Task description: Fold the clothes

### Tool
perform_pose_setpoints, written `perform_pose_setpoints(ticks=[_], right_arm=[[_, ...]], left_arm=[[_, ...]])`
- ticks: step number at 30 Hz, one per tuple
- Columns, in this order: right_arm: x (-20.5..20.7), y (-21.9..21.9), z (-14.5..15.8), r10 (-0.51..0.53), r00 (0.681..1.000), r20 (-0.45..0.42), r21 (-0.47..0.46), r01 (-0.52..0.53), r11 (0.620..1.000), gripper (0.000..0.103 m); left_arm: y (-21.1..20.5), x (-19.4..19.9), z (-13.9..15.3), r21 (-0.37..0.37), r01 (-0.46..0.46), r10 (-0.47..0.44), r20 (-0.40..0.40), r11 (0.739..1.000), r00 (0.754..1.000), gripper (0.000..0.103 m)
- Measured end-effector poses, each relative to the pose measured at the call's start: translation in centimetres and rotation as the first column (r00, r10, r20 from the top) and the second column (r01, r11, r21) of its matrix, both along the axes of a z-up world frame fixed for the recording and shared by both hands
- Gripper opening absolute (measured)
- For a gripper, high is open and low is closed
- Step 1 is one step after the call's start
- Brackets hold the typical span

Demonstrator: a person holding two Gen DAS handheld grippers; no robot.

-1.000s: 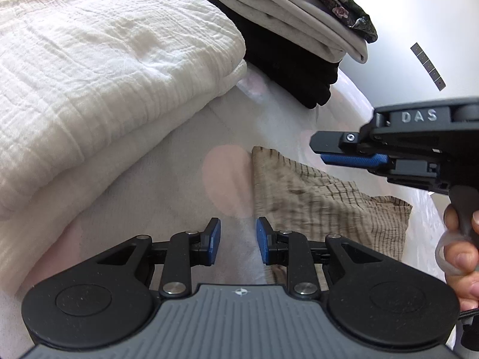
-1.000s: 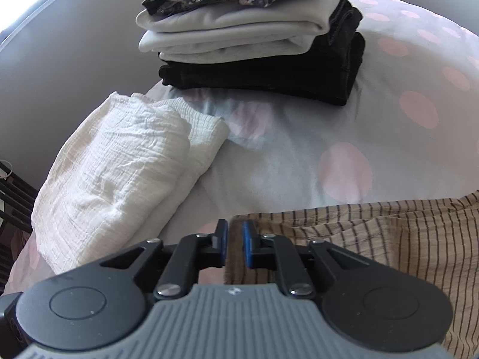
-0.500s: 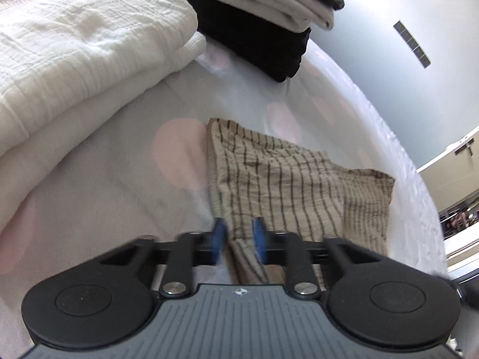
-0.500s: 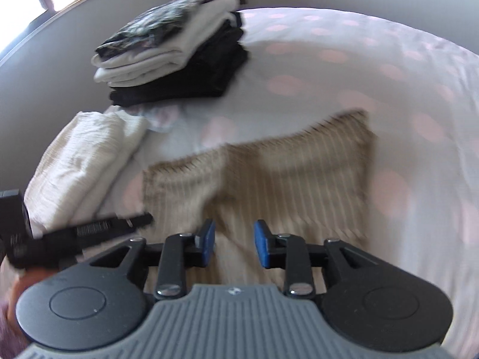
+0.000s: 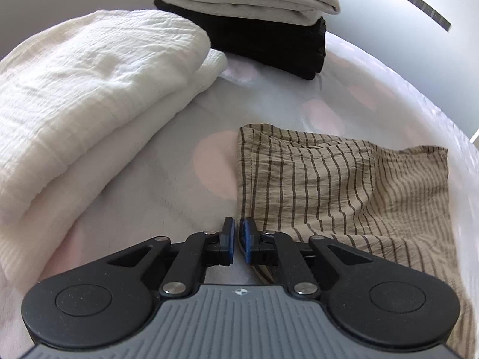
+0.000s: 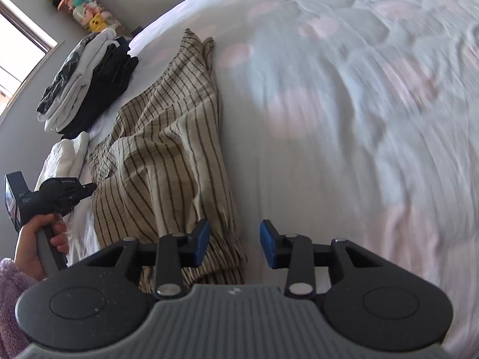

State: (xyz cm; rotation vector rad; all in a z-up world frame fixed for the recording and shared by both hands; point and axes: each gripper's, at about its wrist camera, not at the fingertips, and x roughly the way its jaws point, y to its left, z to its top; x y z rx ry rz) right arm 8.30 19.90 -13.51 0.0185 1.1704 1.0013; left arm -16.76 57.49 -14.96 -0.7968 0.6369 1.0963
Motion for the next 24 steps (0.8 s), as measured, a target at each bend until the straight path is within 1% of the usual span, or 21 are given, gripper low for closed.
perform_pose_setpoints(ticks=[1, 2, 3, 4, 5, 9, 12, 13, 15, 16, 17, 18, 19, 22, 23, 24], right_arm=[[-0.1, -0.3, -0.2, 0.001, 1.000, -0.002, 0.011, 0.000, 1.000, 0.044], [-0.1, -0.6, -0.3, 0.002, 1.000, -0.005, 0.024, -0.002, 1.000, 0.044], [-0.1, -0.8, -0.3, 0.004, 1.000, -0.010, 0.040, -0.003, 0.999, 0.045], [-0.1, -1.0, -0.4, 0.004, 1.000, -0.014, 0.056, -0.003, 0.998, 0.047], [0.1, -1.2, -0.6, 0.003, 1.000, -0.022, 0.074, -0.002, 0.997, 0.048], [0.6, -1.9, -1.3, 0.007, 0.998, -0.063, 0.133, 0.001, 0.991, 0.050], [0.7, -2.1, -1.7, 0.023, 0.996, -0.085, 0.157, -0.010, 0.988, 0.051], [0.7, -2.1, -1.8, 0.028, 0.996, -0.088, 0.162, -0.014, 0.987, 0.051], [0.7, -2.1, -2.0, 0.036, 0.995, -0.094, 0.174, -0.019, 0.985, 0.051], [0.7, -2.1, -2.1, 0.040, 0.995, -0.096, 0.180, -0.022, 0.983, 0.051], [0.6, -2.0, -2.1, 0.043, 0.994, -0.096, 0.185, -0.024, 0.982, 0.051], [0.6, -2.0, -2.2, 0.045, 0.994, -0.095, 0.188, -0.026, 0.982, 0.051], [0.5, -1.9, -2.2, 0.046, 0.995, -0.092, 0.189, -0.028, 0.982, 0.051], [0.3, -1.8, -2.2, 0.048, 0.995, -0.082, 0.179, -0.033, 0.983, 0.050], [0.2, -1.8, -2.2, 0.050, 0.996, -0.078, 0.173, -0.036, 0.984, 0.050], [0.2, -1.7, -2.3, 0.050, 0.996, -0.073, 0.155, -0.038, 0.987, 0.050]], left_arm=[[-0.3, -0.4, 0.6, -0.011, -0.009, 0.009, 0.011, 1.000, 1.000, 0.031], [-1.0, -0.8, 1.2, -0.015, -0.006, 0.006, 0.026, 1.000, 1.000, 0.043], [-1.9, -1.2, 1.9, -0.013, 0.009, -0.008, 0.045, 1.000, 0.999, 0.051], [-2.9, -1.5, 2.5, -0.019, 0.025, -0.024, 0.065, 0.999, 0.998, 0.063], [-3.9, -1.8, 2.9, -0.041, 0.046, -0.042, 0.083, 0.998, 0.996, 0.066], [-7.0, -1.7, 3.6, -0.149, 0.123, -0.097, 0.171, 0.981, 0.980, 0.068], [-9.1, -0.7, 3.7, -0.171, 0.178, -0.150, 0.164, 0.969, 0.975, 0.068], [-9.7, -0.3, 3.8, -0.170, 0.195, -0.169, 0.153, 0.966, 0.974, 0.067], [-10.7, 0.8, 3.8, -0.159, 0.230, -0.215, 0.108, 0.960, 0.971, 0.048], [-11.1, 1.3, 3.7, -0.155, 0.248, -0.238, 0.082, 0.956, 0.968, 0.027], [-11.4, 1.8, 3.5, -0.150, 0.263, -0.258, 0.052, 0.953, 0.965, 0.013], [-11.7, 2.2, 3.1, -0.146, 0.274, -0.274, 0.020, 0.951, 0.961, 0.005], [-12.0, 2.7, 2.8, -0.141, 0.286, -0.290, -0.013, 0.948, 0.957, 0.002], [-12.6, 3.4, 2.2, -0.131, 0.283, -0.301, -0.141, 0.950, 0.943, 0.001], [-12.6, 3.6, 1.8, -0.136, 0.278, -0.300, -0.177, 0.951, 0.937, 0.001], [-12.5, 3.7, 1.3, -0.151, 0.273, -0.299, -0.196, 0.950, 0.934, 0.001]])
